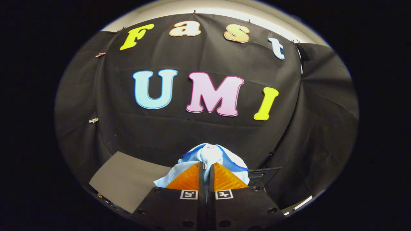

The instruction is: Put the clothes into the washing machine and then close the washing machine lid.

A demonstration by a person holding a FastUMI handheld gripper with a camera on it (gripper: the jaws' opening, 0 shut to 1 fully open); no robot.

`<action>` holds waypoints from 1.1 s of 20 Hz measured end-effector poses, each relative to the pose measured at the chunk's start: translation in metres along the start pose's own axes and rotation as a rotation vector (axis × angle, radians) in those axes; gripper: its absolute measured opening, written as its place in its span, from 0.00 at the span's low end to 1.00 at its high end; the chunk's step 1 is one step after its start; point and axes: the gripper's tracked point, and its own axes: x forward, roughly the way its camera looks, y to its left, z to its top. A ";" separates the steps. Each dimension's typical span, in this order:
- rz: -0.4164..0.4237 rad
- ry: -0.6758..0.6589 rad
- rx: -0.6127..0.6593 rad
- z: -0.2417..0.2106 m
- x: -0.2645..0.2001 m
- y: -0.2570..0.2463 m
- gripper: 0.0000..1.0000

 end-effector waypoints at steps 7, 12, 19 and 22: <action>-0.060 0.003 0.010 -0.014 0.027 -0.071 0.05; -0.096 0.037 -0.027 -0.036 0.045 -0.112 0.05; -0.117 0.093 -0.018 -0.078 0.064 -0.138 0.05; -0.121 0.134 -0.020 -0.111 0.069 -0.146 0.05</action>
